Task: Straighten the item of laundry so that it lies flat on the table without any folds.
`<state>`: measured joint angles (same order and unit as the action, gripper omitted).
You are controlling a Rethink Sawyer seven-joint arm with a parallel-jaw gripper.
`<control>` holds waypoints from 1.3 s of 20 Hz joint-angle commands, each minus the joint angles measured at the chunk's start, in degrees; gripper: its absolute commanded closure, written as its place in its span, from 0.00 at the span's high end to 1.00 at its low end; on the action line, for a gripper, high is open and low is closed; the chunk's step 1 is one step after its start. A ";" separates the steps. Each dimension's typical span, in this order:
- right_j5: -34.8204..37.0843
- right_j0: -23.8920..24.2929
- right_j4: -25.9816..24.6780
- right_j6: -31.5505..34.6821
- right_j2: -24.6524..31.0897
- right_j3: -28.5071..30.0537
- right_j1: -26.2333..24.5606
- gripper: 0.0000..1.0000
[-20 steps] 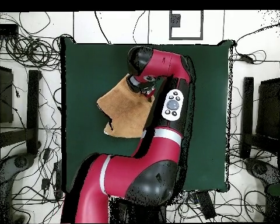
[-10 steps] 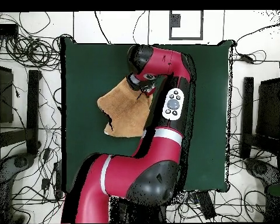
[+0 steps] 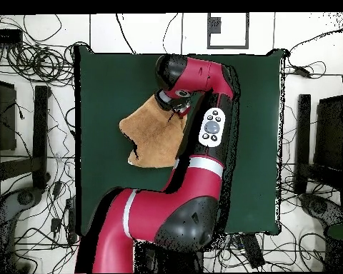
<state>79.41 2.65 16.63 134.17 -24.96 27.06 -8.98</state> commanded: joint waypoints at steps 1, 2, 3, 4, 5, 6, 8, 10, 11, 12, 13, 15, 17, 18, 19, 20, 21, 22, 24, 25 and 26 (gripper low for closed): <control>-1.07 -1.26 -0.77 5.38 4.12 5.66 0.98 0.00; -1.60 -1.37 -0.78 5.26 4.40 7.01 1.80 0.00; -1.28 -1.44 -0.72 5.36 4.46 7.84 2.48 0.00; -1.34 -1.59 -0.67 5.32 4.59 9.19 3.50 0.00; -1.39 -1.75 -0.63 5.27 4.72 10.54 4.53 0.00; -3.25 -2.20 -0.99 4.68 4.90 13.63 6.56 0.00; -6.97 -3.31 -1.14 4.54 5.38 21.54 11.40 0.00; -13.97 -4.52 -1.14 4.22 6.19 31.32 16.89 0.00; -16.59 -5.18 -1.22 4.49 6.17 35.15 18.96 0.00; -18.77 -5.89 -1.45 4.89 5.95 38.05 20.49 0.00; -20.99 -6.55 -1.83 5.13 5.64 40.44 21.77 0.00; -24.21 -7.43 -1.42 6.71 5.35 44.90 23.78 0.00; -27.28 -7.43 -0.91 6.74 5.89 47.79 25.06 0.00; -28.57 -7.29 -0.61 6.69 6.24 48.77 25.48 0.00; -29.86 -7.16 -0.31 6.64 6.59 49.74 25.90 0.00; -31.15 -7.02 0.00 6.59 6.94 50.72 26.31 0.00; -33.44 -6.84 -0.02 6.15 7.39 52.71 27.04 0.00; -34.70 -6.25 0.58 5.83 8.14 54.48 27.62 0.00; -37.04 -5.79 0.73 5.26 8.93 56.90 28.46 0.00; -38.94 -5.82 0.27 5.11 9.08 57.86 28.83 0.00; -39.72 -5.68 0.45 5.33 9.38 58.79 29.10 0.00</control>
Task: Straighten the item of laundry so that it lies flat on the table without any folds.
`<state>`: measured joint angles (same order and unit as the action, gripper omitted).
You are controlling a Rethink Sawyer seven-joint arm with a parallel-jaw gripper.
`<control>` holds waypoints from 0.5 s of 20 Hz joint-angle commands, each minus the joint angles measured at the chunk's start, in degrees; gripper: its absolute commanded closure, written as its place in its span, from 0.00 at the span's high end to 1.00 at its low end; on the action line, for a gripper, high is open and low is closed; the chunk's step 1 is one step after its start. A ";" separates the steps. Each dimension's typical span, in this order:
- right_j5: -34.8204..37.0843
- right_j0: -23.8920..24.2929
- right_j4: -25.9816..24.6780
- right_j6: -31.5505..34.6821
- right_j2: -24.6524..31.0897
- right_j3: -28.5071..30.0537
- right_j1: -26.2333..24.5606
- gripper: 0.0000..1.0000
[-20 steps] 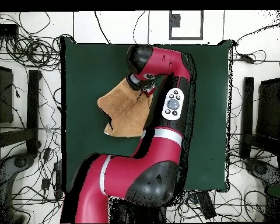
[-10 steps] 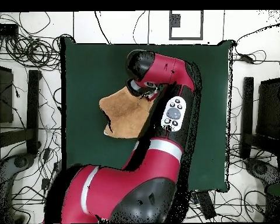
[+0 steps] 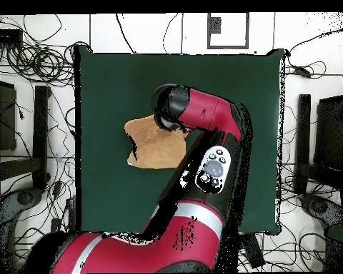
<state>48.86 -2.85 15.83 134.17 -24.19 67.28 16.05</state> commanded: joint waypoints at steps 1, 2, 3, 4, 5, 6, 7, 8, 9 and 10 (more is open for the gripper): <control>-10.45 -0.04 1.39 5.44 9.05 19.44 4.38 0.00; -10.68 -0.12 1.52 5.88 9.12 19.62 4.39 0.00; -11.39 -0.34 1.36 6.23 9.01 19.74 4.41 0.00; -10.75 -0.77 1.33 6.94 8.58 19.30 4.22 0.00; -10.79 -1.10 1.01 7.20 8.20 18.94 4.08 0.00; -10.09 -1.25 1.12 7.50 8.07 18.66 4.00 0.00; -9.90 -1.47 1.11 7.87 7.76 18.51 3.93 0.00; -10.03 -1.67 1.07 8.13 7.57 18.60 3.97 0.00; -9.84 -1.77 1.14 8.42 7.38 18.67 4.01 0.00; -9.93 -2.04 1.00 8.63 7.09 18.77 4.09 0.00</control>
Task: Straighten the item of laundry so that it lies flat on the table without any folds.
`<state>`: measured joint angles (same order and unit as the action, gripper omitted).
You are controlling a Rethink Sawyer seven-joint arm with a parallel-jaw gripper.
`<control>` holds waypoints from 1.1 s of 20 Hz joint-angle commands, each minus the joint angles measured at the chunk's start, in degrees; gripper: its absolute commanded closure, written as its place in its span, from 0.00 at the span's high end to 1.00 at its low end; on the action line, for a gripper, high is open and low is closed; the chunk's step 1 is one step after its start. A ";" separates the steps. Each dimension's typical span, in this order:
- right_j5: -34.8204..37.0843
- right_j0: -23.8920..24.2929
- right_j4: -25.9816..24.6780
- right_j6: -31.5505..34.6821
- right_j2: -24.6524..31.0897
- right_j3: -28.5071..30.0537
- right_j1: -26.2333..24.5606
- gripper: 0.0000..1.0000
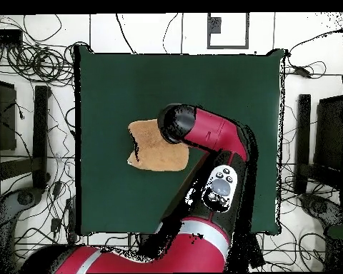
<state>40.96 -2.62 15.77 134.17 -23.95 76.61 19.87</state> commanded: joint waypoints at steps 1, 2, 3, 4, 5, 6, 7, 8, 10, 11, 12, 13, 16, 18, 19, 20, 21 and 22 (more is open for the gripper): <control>-1.97 -2.13 1.17 8.61 6.92 9.75 0.45 0.00; -2.00 -2.06 1.14 8.51 6.92 9.98 0.60 0.00; -2.14 -1.72 1.34 8.23 7.25 10.49 0.94 0.00; -2.23 -1.69 1.63 8.30 7.51 11.20 1.40 0.00; -1.83 -1.92 1.31 8.19 7.17 11.08 1.50 0.00; -1.94 -2.34 1.13 8.34 6.95 11.42 1.78 0.00; -1.91 -2.16 1.45 8.21 7.36 12.08 2.23 0.00; -1.88 -2.33 1.77 8.51 7.55 12.74 2.60 0.00; -2.26 -2.66 1.99 8.88 7.62 14.14 3.41 0.00; -2.83 -2.98 1.95 9.14 7.46 15.07 3.86 0.00; -3.73 -3.20 1.80 9.10 7.44 16.29 4.42 0.00; -5.00 -3.20 2.01 9.19 7.70 17.84 5.09 0.00; -7.23 -3.28 1.60 8.65 7.78 20.98 6.60 0.00; -8.38 -2.13 1.68 7.06 8.62 24.15 8.53 0.00; -8.38 -2.15 1.53 7.06 8.38 24.92 9.07 0.00; -8.84 -1.95 1.38 6.68 8.52 25.87 9.71 0.00; -8.99 -1.58 1.37 6.34 8.73 26.68 10.25 0.00; -9.19 -0.88 1.56 5.71 9.28 27.73 10.93 0.00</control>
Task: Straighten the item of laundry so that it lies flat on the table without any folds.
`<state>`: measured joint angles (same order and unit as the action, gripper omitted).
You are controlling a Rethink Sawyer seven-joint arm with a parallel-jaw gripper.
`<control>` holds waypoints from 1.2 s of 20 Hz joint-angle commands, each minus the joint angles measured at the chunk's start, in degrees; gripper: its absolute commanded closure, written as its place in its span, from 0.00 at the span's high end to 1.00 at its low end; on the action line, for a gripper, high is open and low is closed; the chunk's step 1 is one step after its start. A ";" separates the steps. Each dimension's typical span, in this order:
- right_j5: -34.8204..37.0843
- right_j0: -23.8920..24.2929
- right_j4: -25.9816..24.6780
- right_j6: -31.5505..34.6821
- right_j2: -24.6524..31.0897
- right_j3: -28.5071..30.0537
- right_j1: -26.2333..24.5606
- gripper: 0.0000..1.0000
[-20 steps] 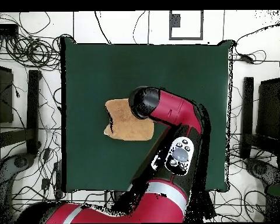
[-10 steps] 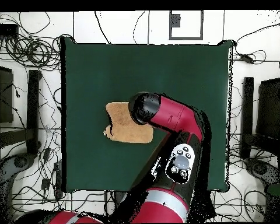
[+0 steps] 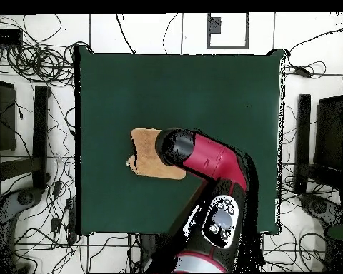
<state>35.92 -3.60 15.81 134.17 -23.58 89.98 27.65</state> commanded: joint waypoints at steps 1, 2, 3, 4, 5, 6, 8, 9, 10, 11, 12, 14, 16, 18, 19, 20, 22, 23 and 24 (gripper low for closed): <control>-3.97 0.19 1.18 5.45 8.64 14.71 3.55 0.00; -3.25 0.51 0.92 4.90 8.51 14.99 4.02 0.00; -2.63 0.55 0.46 4.59 8.10 15.06 4.32 0.00; -2.51 0.28 -0.18 4.45 7.50 14.83 4.40 0.00; -2.58 0.36 -0.82 4.01 7.11 14.90 4.68 0.00; -1.74 0.78 -0.99 3.56 7.03 14.86 4.89 0.00; -1.55 1.51 -2.63 1.95 6.04 14.31 5.21 0.00; -1.03 2.38 -3.24 0.72 5.98 13.76 5.33 0.00; -0.02 3.25 -3.92 -0.40 6.00 12.71 5.19 0.00; 0.68 3.91 -4.75 -1.40 5.81 11.44 4.97 0.00; 1.09 4.77 -5.56 -2.41 5.88 10.06 4.61 0.00; 1.80 7.35 -6.66 -4.79 7.15 7.91 3.90 0.00; 3.93 10.46 -8.26 -7.82 8.45 4.93 2.87 0.00; 5.79 13.33 -9.97 -10.59 9.81 1.96 1.96 0.00; 6.11 14.63 -10.88 -11.65 10.46 0.88 1.75 0.00; 7.26 15.89 -11.64 -12.48 11.16 -0.36 1.50 0.00; 8.73 17.56 -13.59 -13.17 12.23 -2.35 1.28 0.00; 9.47 18.11 -14.22 -12.96 12.75 -2.85 1.32 0.00; 10.21 18.66 -14.86 -12.75 13.26 -3.34 1.37 0.00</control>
<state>37.21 12.81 5.16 134.17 -20.15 92.40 32.23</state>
